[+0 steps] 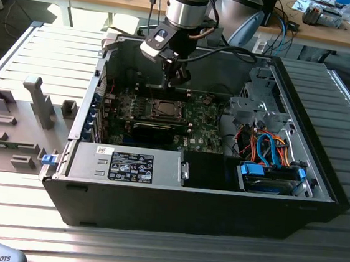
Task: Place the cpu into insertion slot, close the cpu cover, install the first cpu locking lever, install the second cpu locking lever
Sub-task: 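Install the first cpu locking lever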
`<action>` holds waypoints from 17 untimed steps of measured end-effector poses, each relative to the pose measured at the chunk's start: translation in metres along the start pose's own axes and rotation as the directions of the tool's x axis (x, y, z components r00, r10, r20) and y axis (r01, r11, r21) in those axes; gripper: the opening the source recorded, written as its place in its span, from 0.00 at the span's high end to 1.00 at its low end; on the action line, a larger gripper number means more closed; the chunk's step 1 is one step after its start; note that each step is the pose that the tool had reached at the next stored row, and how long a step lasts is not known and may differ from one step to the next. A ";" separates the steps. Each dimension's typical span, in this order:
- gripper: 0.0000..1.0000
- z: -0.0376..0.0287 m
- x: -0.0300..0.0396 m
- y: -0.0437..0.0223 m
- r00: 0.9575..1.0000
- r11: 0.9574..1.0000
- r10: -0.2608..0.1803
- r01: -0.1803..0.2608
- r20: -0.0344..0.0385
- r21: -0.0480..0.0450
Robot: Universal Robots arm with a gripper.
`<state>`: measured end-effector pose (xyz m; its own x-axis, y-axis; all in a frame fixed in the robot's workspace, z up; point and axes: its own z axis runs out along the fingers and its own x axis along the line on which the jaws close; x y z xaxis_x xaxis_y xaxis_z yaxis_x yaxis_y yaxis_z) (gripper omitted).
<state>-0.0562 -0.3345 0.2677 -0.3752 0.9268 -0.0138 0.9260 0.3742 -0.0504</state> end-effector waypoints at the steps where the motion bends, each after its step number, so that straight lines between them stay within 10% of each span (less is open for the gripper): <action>1: 0.89 0.0000 0.0000 0.0000 1.000 1.000 -0.003 0.003 0.000 0.000; 17: 0.89 0.0000 0.0000 0.0000 0.998 0.998 -0.069 0.069 0.003 -0.001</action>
<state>-0.0562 -0.3345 0.2677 -0.4384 0.8987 -0.0138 0.8979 0.4372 -0.0504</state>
